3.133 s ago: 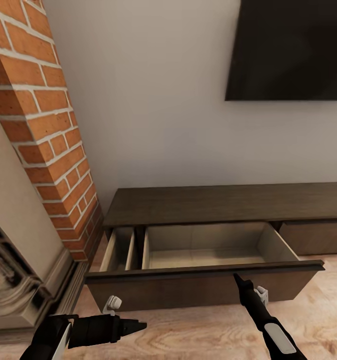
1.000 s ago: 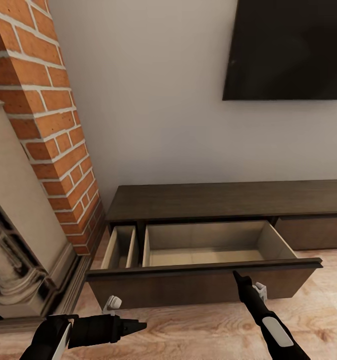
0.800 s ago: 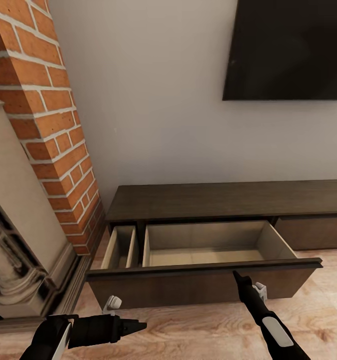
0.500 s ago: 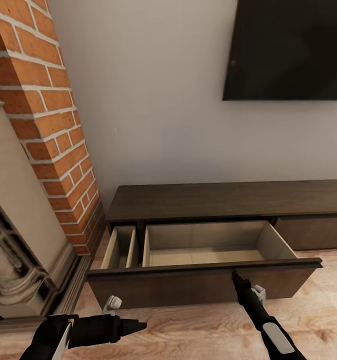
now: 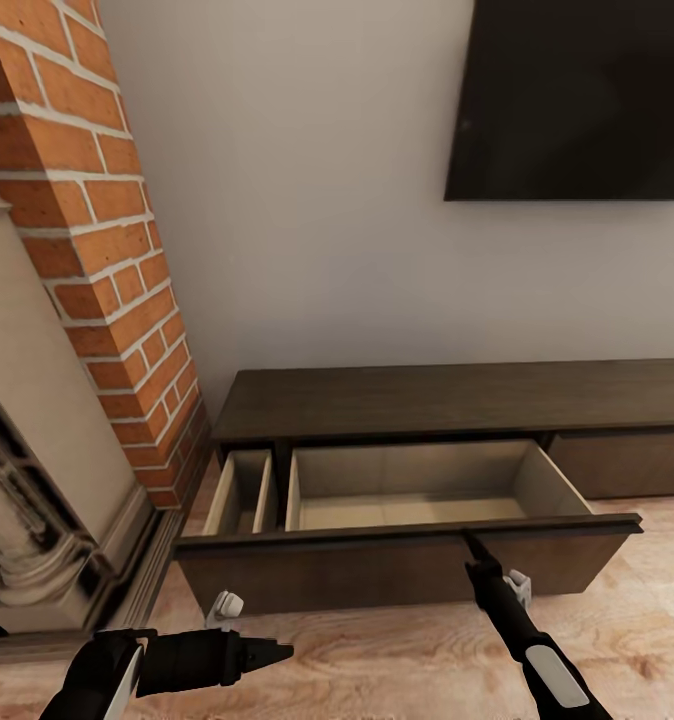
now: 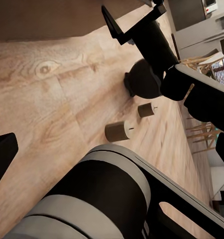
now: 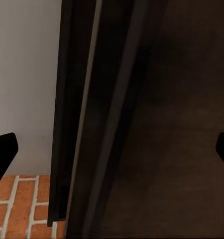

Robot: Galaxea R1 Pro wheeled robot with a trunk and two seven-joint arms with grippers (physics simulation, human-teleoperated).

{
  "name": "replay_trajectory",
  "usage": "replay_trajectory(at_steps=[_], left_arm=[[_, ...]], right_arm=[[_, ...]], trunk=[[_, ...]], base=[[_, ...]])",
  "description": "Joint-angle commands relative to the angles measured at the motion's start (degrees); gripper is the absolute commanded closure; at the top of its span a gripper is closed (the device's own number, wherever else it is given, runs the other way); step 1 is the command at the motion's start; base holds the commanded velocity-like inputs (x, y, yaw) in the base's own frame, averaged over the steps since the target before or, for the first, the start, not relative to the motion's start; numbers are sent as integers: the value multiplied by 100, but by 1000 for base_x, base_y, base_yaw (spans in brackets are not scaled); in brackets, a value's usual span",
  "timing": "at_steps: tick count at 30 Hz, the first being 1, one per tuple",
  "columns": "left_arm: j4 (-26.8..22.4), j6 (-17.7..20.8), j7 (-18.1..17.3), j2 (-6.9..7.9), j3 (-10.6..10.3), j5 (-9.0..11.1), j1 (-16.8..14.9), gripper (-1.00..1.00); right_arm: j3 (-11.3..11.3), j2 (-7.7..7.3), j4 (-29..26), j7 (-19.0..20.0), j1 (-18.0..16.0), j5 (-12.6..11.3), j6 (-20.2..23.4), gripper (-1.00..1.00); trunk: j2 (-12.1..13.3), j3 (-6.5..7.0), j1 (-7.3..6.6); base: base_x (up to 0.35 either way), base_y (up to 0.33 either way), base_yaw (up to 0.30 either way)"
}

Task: Place each of the two pumpkins and all three candles from the living room inside a cabinet in the living room (use any cabinet), then make sure every cabinet is closed, and position the cauldron so it is next to a table in the living room.

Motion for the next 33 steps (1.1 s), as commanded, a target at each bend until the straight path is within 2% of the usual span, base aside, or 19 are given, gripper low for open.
replay_trajectory(at_steps=[1, 20, 24, 33], left_arm=[[0, 55, -6, 1, 1, 20, -2, -100], [0, 54, -6, 1, 1, 23, -2, -100], [0, 54, -6, 1, 1, 21, -2, -100], [0, 57, -6, 1, 1, 27, -2, -100]], right_arm=[[-14, 1, 3, 17, -3, -58, 58, -100], [-41, 13, -3, 78, -3, -123, 30, -100], [-46, 11, -4, 82, -3, -117, 35, -100], [-44, 4, 2, 24, -3, -78, 47, -100]], trunk=[[-2, -5, -3], [-2, -5, -3], [3, 84, -13], [3, 84, -13]], base=[[-154, 0, 0], [-27, 0, 0], [0, 0, 0], [0, 0, 0]])
